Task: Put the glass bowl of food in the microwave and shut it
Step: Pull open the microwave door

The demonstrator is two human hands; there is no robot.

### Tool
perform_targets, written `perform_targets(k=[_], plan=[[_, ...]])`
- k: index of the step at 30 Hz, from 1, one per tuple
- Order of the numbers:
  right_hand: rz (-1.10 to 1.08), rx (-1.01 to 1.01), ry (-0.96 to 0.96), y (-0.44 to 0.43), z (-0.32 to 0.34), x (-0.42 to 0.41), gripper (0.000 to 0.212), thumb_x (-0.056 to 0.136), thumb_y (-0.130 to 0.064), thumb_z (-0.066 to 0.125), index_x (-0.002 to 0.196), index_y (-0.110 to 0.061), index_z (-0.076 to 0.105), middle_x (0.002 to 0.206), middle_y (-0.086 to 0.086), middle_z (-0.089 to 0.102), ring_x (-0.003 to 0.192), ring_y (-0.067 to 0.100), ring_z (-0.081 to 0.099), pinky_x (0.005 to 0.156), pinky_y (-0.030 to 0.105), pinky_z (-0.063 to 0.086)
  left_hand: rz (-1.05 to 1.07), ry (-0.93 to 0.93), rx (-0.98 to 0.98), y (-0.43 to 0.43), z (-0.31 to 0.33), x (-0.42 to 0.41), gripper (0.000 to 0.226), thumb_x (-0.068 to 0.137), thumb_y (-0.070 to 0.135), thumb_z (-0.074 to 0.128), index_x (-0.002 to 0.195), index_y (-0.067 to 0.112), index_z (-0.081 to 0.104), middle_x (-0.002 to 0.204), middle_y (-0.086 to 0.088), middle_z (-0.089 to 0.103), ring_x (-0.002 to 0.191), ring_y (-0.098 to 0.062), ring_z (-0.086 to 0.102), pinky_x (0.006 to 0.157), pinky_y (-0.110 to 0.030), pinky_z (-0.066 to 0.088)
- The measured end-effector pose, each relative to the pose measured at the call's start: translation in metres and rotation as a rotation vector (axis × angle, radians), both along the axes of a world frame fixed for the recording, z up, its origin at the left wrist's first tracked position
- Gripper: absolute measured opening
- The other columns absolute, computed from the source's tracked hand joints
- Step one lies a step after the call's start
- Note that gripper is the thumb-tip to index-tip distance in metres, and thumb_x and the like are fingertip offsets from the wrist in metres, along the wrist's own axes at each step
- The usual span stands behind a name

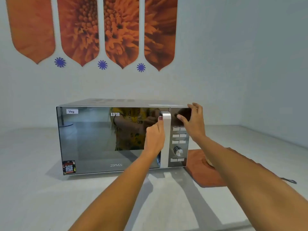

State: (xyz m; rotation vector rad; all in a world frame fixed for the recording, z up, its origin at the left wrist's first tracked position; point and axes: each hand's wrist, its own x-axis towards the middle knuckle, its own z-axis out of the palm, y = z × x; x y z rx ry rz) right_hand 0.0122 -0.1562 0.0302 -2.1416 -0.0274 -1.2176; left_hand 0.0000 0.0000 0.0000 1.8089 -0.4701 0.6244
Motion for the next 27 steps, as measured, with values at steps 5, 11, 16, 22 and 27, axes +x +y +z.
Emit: perform_targets(k=[5,11,16,22,27], plan=[[0.102,0.154,0.032,0.000,-0.001,0.005,0.059,0.083,-0.018,0.074,0.133,-0.019,0.043,0.136,0.011,0.045,0.125,0.027,0.048,0.093,0.024,0.040,-0.184,0.234,-0.269,-0.015,0.000,-0.001,0.058,0.101,0.047,0.015,0.093,0.016,0.064,0.087,-0.002,0.069,0.080,-0.016,0.068,0.078,-0.025,0.054],[0.143,0.191,0.047,-0.002,-0.002,0.010,0.054,0.086,-0.017,0.071,0.128,-0.023,0.039,0.128,0.013,0.055,0.118,0.029,0.055,0.085,0.028,0.049,-0.281,0.306,-0.404,-0.023,-0.002,0.004,0.076,0.098,0.053,0.011,0.099,0.002,0.068,0.078,-0.009,0.067,0.069,-0.017,0.063,0.072,-0.026,0.055],[0.134,0.176,0.061,-0.006,-0.001,0.014,0.052,0.086,-0.018,0.071,0.124,-0.024,0.037,0.122,0.013,0.058,0.107,0.025,0.058,0.077,0.026,0.050,-0.223,0.306,-0.419,-0.031,0.000,0.003,0.063,0.097,0.054,0.024,0.088,0.006,0.063,0.066,-0.001,0.057,0.058,-0.008,0.053,0.057,-0.016,0.046],[0.140,0.160,0.087,-0.007,0.000,0.017,0.051,0.088,-0.016,0.069,0.124,-0.024,0.035,0.122,0.015,0.057,0.098,0.022,0.056,0.068,0.018,0.047,-0.109,0.228,-0.412,-0.039,-0.001,0.001,0.049,0.097,0.049,0.038,0.082,0.008,0.060,0.062,0.001,0.053,0.055,-0.007,0.049,0.055,-0.016,0.043],[0.134,0.137,0.110,-0.009,0.004,0.018,0.052,0.087,-0.013,0.069,0.124,-0.021,0.034,0.122,0.016,0.056,0.094,0.019,0.054,0.057,0.009,0.044,-0.027,0.193,-0.385,-0.041,-0.002,0.004,0.052,0.097,0.051,0.037,0.078,0.009,0.062,0.064,-0.001,0.055,0.058,-0.010,0.053,0.062,-0.026,0.048]])
